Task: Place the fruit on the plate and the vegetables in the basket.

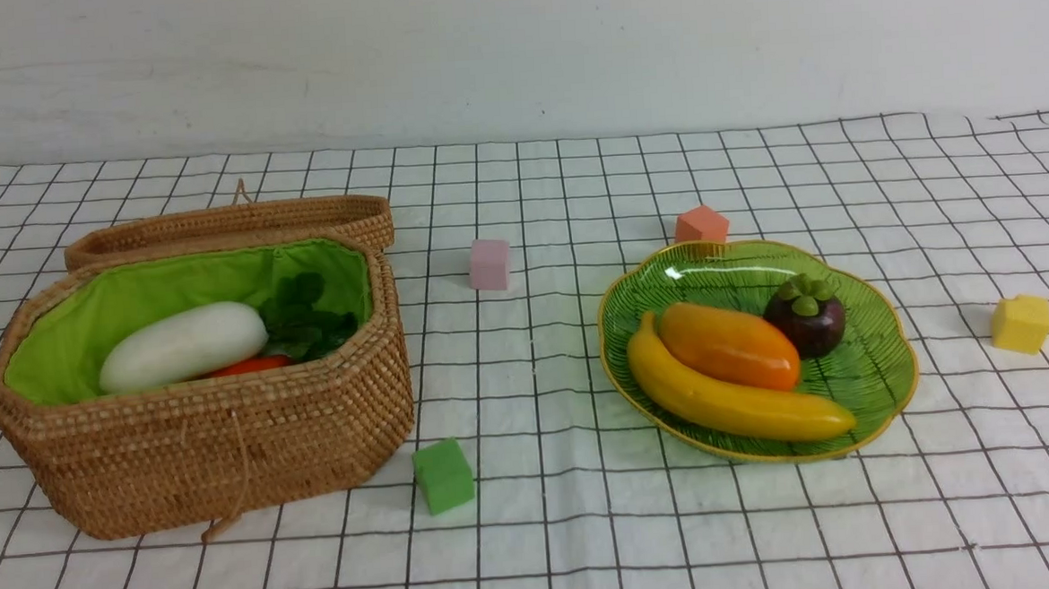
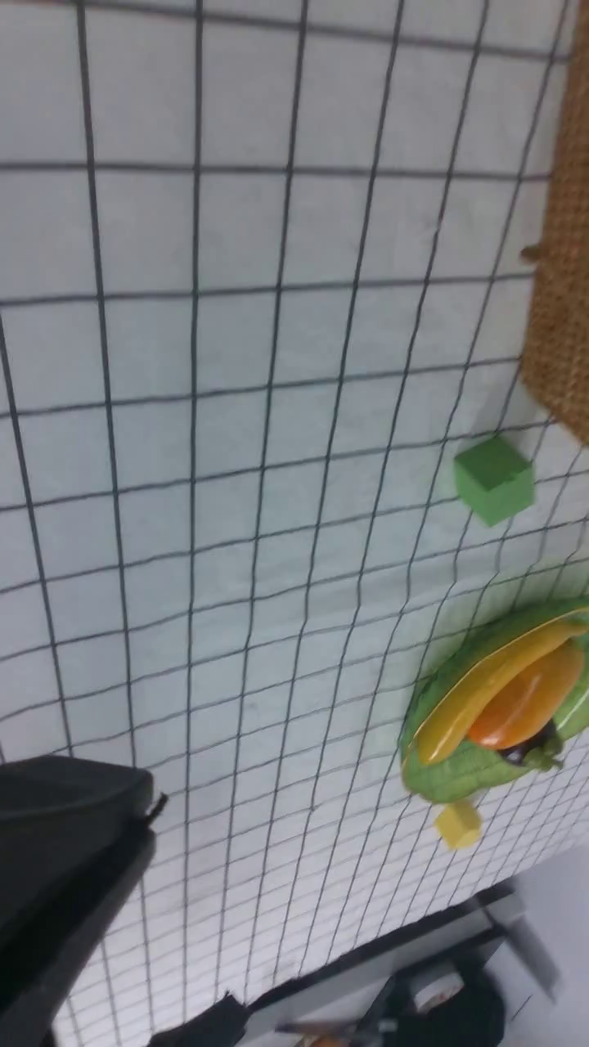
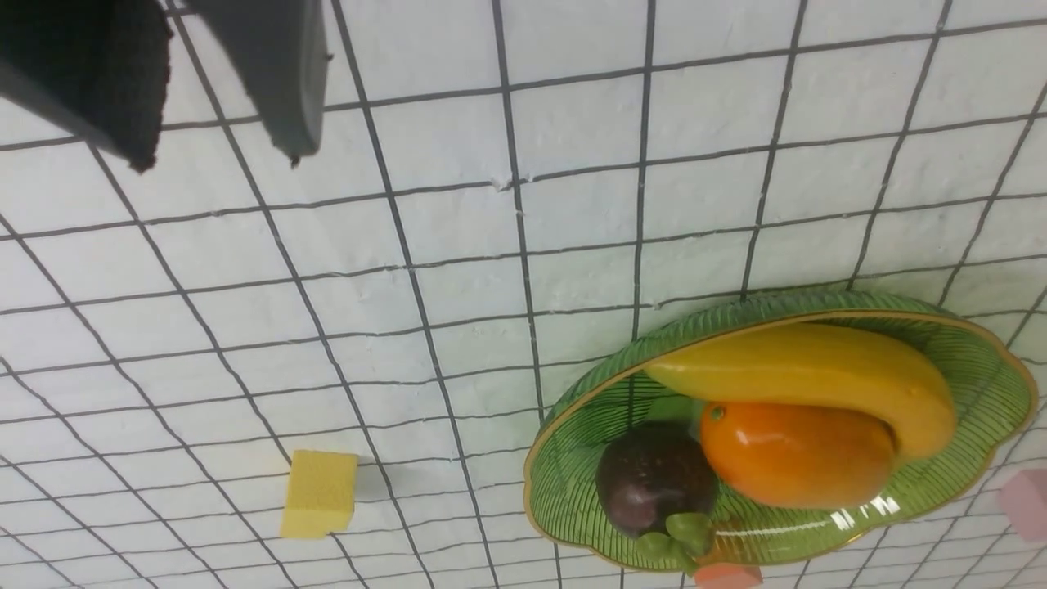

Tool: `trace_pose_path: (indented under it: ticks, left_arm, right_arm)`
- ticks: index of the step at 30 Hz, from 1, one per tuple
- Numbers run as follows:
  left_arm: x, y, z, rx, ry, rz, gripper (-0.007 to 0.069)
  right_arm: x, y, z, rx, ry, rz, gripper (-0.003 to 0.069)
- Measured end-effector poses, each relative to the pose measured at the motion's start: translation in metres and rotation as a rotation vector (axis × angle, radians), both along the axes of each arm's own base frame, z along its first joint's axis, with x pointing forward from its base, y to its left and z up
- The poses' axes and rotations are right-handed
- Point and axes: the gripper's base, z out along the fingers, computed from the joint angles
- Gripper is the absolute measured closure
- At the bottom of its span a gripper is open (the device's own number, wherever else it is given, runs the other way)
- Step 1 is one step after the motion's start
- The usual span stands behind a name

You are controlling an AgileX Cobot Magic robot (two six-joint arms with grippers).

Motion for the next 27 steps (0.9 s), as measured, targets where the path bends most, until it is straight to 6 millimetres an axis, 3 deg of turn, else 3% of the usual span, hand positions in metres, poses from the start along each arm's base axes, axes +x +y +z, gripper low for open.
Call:
trace_pose_path:
  ticks: [17, 24, 27]
  left_arm:
    - [0.006, -0.004, 0.02, -0.062, -0.264, -0.03, 0.0638]
    - [0.019, 0.001, 0.023, 0.07, -0.481, 0.122, 0.0637]
    - [0.028, -0.001, 0.015, 0.143, -0.555, 0.228, 0.0637]
  right_arm:
    - [0.0, 0.0, 0.0, 0.0, 0.0, 0.0, 0.0421]
    - [0.0, 0.0, 0.0, 0.0, 0.0, 0.0, 0.0421]
    - [0.0, 0.0, 0.0, 0.0, 0.0, 0.0, 0.0421]
